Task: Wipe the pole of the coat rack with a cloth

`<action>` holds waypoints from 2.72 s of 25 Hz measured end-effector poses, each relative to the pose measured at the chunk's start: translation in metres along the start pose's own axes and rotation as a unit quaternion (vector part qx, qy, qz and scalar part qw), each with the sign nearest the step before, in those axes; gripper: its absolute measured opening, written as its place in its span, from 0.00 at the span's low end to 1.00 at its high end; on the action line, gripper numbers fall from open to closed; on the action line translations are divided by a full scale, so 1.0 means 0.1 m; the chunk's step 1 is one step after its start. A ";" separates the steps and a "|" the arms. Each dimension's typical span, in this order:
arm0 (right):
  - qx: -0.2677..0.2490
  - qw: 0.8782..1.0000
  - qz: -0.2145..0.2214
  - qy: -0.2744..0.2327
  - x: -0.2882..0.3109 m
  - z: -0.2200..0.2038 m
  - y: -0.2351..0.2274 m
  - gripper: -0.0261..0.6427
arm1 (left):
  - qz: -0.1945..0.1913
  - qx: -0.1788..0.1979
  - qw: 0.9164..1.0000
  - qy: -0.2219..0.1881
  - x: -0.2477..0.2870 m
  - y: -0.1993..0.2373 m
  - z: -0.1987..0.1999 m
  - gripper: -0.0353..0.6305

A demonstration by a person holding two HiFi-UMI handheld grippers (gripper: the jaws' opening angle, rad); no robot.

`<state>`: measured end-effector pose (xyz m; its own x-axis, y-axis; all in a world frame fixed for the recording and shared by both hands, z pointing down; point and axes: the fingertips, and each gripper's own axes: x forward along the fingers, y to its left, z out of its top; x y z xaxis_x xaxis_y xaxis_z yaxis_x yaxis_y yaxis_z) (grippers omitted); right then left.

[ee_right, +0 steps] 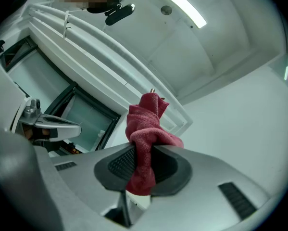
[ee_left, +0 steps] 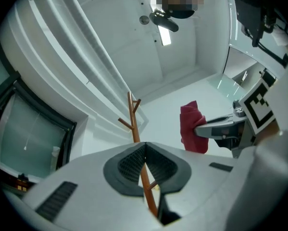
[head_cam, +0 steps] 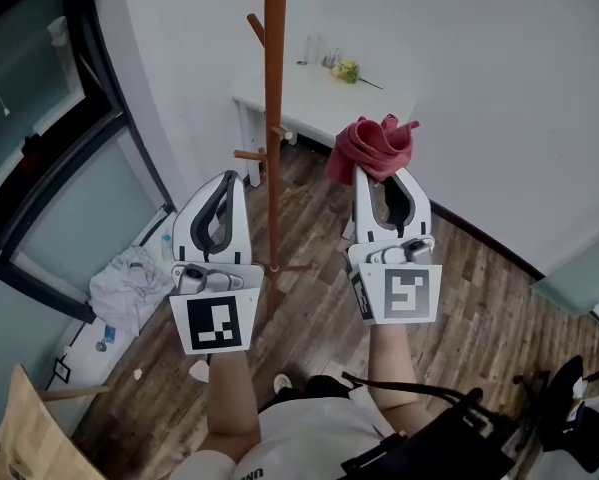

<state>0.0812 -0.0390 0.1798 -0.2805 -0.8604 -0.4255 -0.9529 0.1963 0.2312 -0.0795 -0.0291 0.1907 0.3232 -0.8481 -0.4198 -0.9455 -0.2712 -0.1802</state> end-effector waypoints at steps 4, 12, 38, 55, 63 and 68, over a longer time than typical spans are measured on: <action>0.005 1.000 0.003 -0.012 0.07 0.04 -0.05 0.16 | -0.005 -0.009 1.000 0.003 0.03 -0.05 -0.04 0.07; 0.008 0.998 0.018 -0.054 0.55 0.10 -0.23 0.16 | 0.012 0.014 1.000 -0.014 0.37 0.01 0.03 0.07; 0.004 0.985 0.082 -0.152 1.78 0.40 -0.44 0.16 | 0.015 0.104 0.993 -0.058 1.48 0.21 0.12 0.07; -0.056 0.982 0.069 -0.166 2.08 0.74 -0.36 0.16 | -0.032 0.108 0.990 -0.085 1.69 0.18 0.23 0.07; -0.077 0.980 0.066 -0.172 2.15 0.80 -0.36 0.16 | -0.043 0.144 0.985 -0.087 1.74 0.19 0.24 0.07; -0.054 0.982 0.067 -0.170 2.23 0.53 -0.40 0.16 | -0.049 0.160 0.983 -0.081 1.76 0.21 0.20 0.07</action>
<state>0.0503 -0.2136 0.0297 -0.4421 -0.6195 -0.6487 -0.8923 0.2296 0.3887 -0.0416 -0.1754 0.0956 0.4385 -0.7343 -0.5182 -0.8572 -0.1685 -0.4866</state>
